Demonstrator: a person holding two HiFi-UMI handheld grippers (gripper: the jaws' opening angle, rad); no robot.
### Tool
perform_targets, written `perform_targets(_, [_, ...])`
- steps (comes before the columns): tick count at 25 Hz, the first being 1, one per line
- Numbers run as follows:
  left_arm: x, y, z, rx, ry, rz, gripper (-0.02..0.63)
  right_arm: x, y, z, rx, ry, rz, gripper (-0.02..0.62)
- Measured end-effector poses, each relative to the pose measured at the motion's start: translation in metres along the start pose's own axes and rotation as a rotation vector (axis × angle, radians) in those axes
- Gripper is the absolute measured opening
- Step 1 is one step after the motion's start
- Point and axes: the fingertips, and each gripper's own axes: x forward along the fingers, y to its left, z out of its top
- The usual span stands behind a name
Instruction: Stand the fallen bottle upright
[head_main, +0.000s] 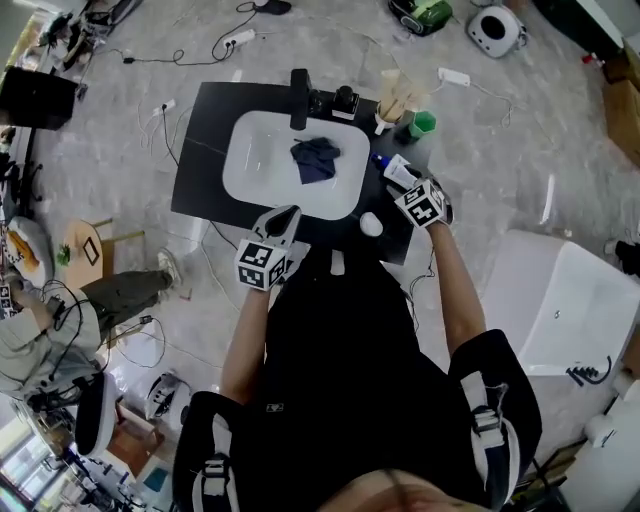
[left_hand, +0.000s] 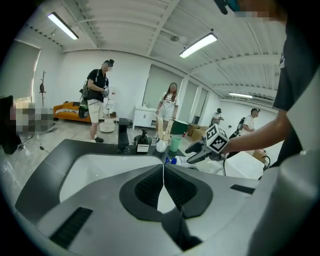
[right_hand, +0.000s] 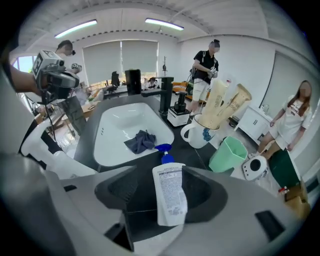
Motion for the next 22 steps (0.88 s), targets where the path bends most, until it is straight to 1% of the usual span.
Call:
perform_targets(3, [-0.005,-0.006,-0.009,-0.015,0.014,0.04,0.017,0.019,-0.002,-0.005,-0.06,0.041,0.038,0.35])
perform_targets(7, [-0.007,-0.007,-0.016,-0.041,0.02,0.092,0.018,0.037,-0.018,-0.01,-0.103,0.09,0.048,0.377])
perform_targets(13, [-0.015,-0.01,-0.025,-0.074,0.021,0.146,0.018,0.061,-0.021,-0.013,-0.103,0.137,0.114,0.394])
perform_targets(19, [-0.017,-0.014,-0.033,-0.097,0.031,0.167,0.017,0.079,-0.018,-0.02,-0.132,0.228,0.137,0.403])
perform_targets(22, [-0.019,-0.014,-0.031,-0.099,0.024,0.176,0.018,0.081,-0.019,-0.021,-0.126,0.236,0.148,0.405])
